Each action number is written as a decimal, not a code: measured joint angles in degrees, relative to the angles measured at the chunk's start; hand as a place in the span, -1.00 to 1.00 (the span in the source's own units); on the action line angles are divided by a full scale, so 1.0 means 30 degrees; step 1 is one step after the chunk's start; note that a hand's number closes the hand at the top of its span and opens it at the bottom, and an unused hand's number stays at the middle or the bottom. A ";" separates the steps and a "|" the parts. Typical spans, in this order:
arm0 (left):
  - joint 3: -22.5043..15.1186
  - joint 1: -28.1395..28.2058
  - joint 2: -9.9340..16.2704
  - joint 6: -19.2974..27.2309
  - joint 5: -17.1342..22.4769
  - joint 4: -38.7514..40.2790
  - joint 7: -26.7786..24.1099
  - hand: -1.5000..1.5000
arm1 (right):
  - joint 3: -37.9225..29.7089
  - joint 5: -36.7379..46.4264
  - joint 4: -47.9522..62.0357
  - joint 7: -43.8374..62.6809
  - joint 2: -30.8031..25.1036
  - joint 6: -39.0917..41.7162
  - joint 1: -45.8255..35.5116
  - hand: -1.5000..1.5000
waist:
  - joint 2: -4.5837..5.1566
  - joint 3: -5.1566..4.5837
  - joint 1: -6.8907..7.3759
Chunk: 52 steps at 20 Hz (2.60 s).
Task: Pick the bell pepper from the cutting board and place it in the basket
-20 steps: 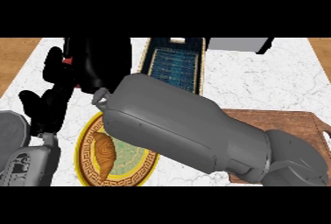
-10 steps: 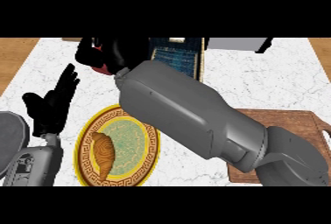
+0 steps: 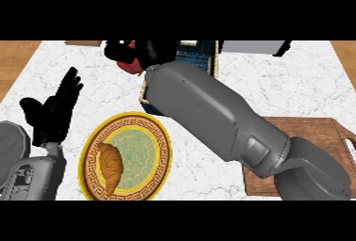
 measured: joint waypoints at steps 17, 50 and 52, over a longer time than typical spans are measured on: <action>0.0022 0.0211 0.0105 -0.0244 0.0104 -0.0292 0.0149 0.00 | 0.5467 0.6298 0.5733 -0.2373 -0.0042 0.4362 -0.3538 1.00 | 0.0014 -0.0018 0.0065; -0.0206 -0.0593 -0.0263 -0.0072 -0.0226 0.0452 -0.0110 0.00 | 0.5011 0.7654 0.8639 -0.3719 -0.0001 0.8581 -0.1457 1.00 | 0.0194 -0.0008 0.0400; -0.0108 -0.0466 -0.0148 -0.0179 -0.0101 0.0235 0.0028 0.00 | 0.4896 0.7645 0.8652 -0.3867 0.0003 0.9009 -0.1362 1.00 | 0.0177 -0.0003 0.0409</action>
